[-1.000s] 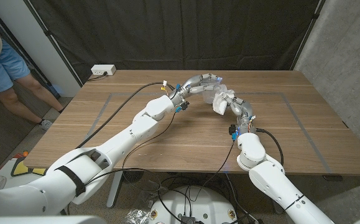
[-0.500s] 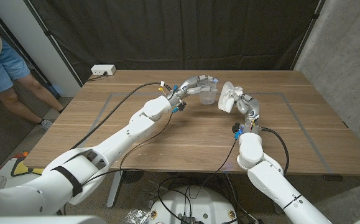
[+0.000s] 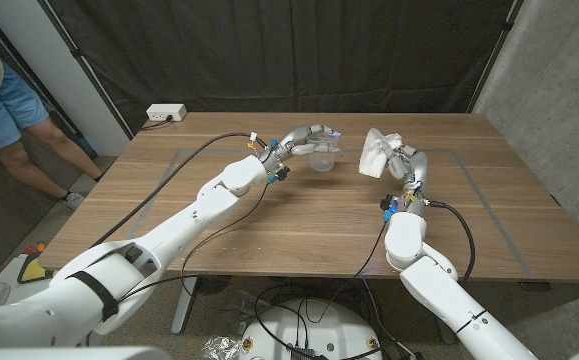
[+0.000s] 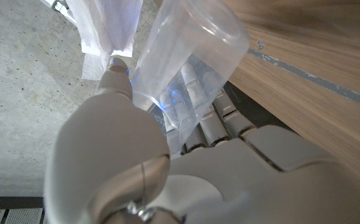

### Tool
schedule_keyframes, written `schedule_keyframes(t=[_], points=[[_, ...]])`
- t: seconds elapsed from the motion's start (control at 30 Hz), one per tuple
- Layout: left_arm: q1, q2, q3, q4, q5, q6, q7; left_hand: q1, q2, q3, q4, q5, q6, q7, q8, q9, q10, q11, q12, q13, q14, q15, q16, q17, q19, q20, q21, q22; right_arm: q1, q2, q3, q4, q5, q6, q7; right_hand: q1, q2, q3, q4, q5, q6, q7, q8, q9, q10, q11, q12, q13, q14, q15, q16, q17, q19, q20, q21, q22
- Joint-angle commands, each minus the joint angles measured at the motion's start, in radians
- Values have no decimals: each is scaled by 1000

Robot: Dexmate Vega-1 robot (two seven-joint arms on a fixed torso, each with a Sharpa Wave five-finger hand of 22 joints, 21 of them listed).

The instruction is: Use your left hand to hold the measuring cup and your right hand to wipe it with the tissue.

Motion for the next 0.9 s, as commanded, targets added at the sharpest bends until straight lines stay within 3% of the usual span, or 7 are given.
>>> schedule_keyframes(t=[0.03,0.33,0.5,0.63,0.9], points=[[12,47,-2,-29,23,33,3,1,-1,5,-1,6,-25,0,-10,4,-26,6,-6,7,-35,-112,-15,3,-17,-1,1,5,8,-23,-10,6,-92,-83,-15,2,2,1,2,8,20,-15,0,5,7,-2,-8,5,2,-90,-5,4,-8,-47,10,-3],[13,73,1,-40,34,52,-12,-25,-17,-9,7,10,-107,11,-38,9,-109,23,-7,12,-164,-99,-67,1,-61,5,-12,4,16,-70,-26,-13,-134,-183,23,1,2,1,3,8,20,-14,-2,5,8,-1,-10,7,2,-90,-10,4,-11,-47,18,-11],[17,90,2,-54,55,67,-1,-34,-24,-15,10,12,-155,17,-55,11,-151,40,-5,13,-212,-89,-80,1,-81,5,-19,3,35,-125,-57,-39,-190,-292,76,0,2,1,4,7,23,-13,-2,5,7,-1,-11,9,2,-90,-11,6,-12,-46,24,-17],[22,103,3,-66,74,80,13,-40,-28,-19,12,13,-164,21,-58,12,-164,42,-4,14,-225,-86,-82,0,-88,5,-21,3,52,-160,-84,-55,-226,-364,115,0,2,2,4,7,22,-13,-3,6,5,0,-13,10,1,-90,-14,6,-14,-47,27,-21],[31,121,2,-90,102,92,37,-43,-28,-20,13,15,-166,23,-58,12,-166,42,1,14,-230,-86,-80,0,-93,7,-23,3,78,-174,-121,-42,-266,-420,126,1,2,3,4,7,24,-14,-4,7,4,6,-16,9,2,-90,-18,6,-16,-48,33,-28]])
